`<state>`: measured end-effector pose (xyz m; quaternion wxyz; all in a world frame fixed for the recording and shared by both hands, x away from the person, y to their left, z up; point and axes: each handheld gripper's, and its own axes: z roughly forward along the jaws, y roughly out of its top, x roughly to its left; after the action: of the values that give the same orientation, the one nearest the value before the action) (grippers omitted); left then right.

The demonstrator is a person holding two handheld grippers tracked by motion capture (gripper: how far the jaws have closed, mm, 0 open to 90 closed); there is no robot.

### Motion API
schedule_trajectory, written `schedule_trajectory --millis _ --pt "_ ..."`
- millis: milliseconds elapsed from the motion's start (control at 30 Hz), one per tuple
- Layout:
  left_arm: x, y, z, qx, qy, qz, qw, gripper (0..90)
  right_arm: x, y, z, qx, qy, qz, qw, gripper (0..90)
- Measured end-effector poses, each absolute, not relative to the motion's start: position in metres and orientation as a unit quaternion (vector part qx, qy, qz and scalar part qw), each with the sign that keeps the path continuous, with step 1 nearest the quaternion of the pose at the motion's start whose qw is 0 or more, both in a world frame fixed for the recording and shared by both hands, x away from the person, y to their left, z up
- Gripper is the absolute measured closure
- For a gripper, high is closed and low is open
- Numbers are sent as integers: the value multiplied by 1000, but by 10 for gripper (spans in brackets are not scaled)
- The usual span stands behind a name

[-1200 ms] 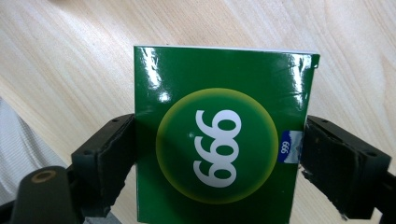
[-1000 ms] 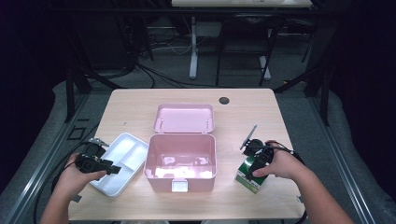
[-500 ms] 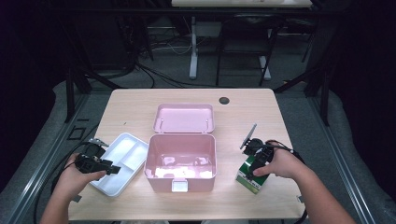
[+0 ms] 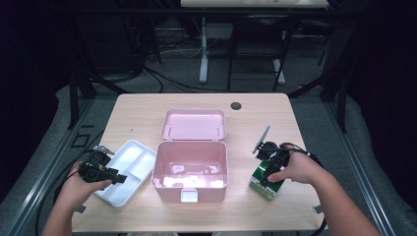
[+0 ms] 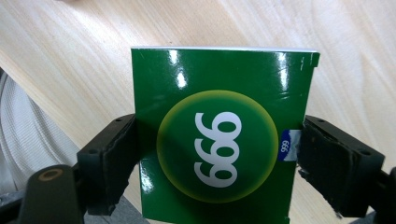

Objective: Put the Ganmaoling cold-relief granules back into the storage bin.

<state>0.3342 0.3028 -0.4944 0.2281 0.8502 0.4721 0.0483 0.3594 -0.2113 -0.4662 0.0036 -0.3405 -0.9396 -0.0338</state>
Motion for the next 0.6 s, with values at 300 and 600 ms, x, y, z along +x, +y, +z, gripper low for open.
schedule_trajectory --millis 300,600 --pt "334 304 -492 849 473 50 232 519 361 -208 -446 -320 -947 -32 0 167" --pt "333 305 -491 849 472 50 234 519 362 -204 -423 -277 -961 -17 -21 171"
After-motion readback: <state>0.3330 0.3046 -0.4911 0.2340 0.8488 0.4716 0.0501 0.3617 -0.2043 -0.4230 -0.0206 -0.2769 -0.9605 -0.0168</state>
